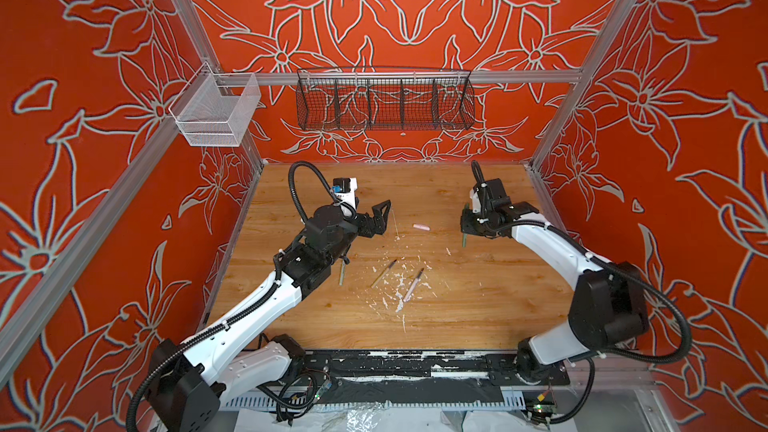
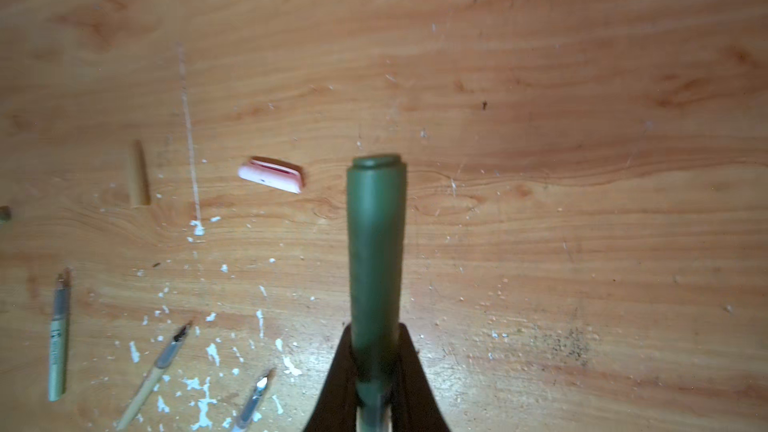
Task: Insert the pens into the pen caps
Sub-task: 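Lower the capped pen with the right gripper toward the table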
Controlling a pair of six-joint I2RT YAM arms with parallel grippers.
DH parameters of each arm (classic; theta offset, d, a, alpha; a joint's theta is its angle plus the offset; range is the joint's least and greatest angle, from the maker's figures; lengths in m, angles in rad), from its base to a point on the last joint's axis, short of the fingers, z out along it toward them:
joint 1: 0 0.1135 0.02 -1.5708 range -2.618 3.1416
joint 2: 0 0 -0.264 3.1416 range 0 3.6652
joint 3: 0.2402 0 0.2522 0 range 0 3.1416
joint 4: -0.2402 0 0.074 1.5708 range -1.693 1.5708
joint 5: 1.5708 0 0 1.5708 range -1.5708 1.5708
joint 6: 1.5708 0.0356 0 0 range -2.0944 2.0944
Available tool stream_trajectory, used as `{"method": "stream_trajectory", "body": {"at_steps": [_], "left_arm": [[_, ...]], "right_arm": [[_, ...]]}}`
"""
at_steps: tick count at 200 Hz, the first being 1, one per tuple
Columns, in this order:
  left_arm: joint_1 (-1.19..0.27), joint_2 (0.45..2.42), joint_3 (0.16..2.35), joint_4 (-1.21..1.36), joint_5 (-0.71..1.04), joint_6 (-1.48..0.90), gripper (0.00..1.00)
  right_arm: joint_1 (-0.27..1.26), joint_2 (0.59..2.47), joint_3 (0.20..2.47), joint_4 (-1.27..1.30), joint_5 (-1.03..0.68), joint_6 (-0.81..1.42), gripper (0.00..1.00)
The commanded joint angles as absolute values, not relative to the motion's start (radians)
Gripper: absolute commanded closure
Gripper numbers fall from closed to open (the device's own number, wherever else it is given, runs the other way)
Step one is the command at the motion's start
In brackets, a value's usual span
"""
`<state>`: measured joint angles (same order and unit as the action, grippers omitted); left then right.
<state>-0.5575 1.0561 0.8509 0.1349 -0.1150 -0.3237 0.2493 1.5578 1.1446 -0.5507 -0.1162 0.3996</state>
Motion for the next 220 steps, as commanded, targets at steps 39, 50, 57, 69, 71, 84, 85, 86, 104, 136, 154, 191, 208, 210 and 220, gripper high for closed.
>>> {"method": "stream_trajectory", "body": {"at_steps": [39,50,57,69,71,84,85,86,104,136,154,191,208,210,220], "left_arm": [[-0.56,1.067,0.877,0.123,-0.146,-0.321,0.03],[-0.56,1.074,0.877,0.12,-0.159,-0.317,0.03],[-0.56,1.079,0.877,0.118,-0.16,-0.314,0.03],[-0.56,1.084,0.884,0.11,-0.16,-0.314,0.03],[-0.56,1.084,0.884,0.109,-0.16,-0.314,0.03],[-0.561,1.085,0.885,0.109,-0.156,-0.312,0.03],[-0.56,1.085,0.885,0.109,-0.156,-0.313,0.03],[-0.56,1.085,0.885,0.109,-0.156,-0.312,0.03],[-0.561,1.082,0.884,0.11,-0.158,-0.31,0.03],[-0.56,1.079,0.885,0.11,-0.156,-0.306,0.03],[-0.56,1.077,0.886,0.109,-0.157,-0.301,0.03],[-0.56,1.079,0.899,0.093,-0.129,-0.292,0.03],[-0.56,1.084,0.899,0.094,-0.133,-0.29,0.03],[-0.56,1.084,0.899,0.093,-0.133,-0.29,0.03],[-0.56,1.085,0.899,0.092,-0.133,-0.289,0.03]], "right_arm": [[0.211,1.743,1.235,-0.63,-0.151,0.344,1.0],[0.21,1.778,1.252,-0.637,-0.157,0.336,1.0],[0.208,1.801,1.265,-0.64,-0.163,0.332,1.0],[0.208,1.841,1.288,-0.651,-0.173,0.326,1.0],[0.208,1.847,1.292,-0.654,-0.175,0.324,1.0],[0.208,1.878,1.318,-0.665,-0.167,0.322,1.0],[0.208,1.882,1.319,-0.666,-0.165,0.322,1.0],[0.208,1.885,1.32,-0.666,-0.166,0.321,1.0],[0.206,1.93,1.353,-0.685,-0.165,0.309,1.0],[0.206,1.994,1.396,-0.727,-0.132,0.285,1.0],[0.203,2.0,1.395,-0.728,-0.12,0.285,0.94],[0.203,2.016,1.413,-0.738,-0.121,0.29,0.81],[0.202,2.013,1.417,-0.737,-0.118,0.298,0.77],[0.203,2.013,1.418,-0.736,-0.12,0.299,0.77],[0.202,2.01,1.42,-0.736,-0.126,0.302,0.75]]}}
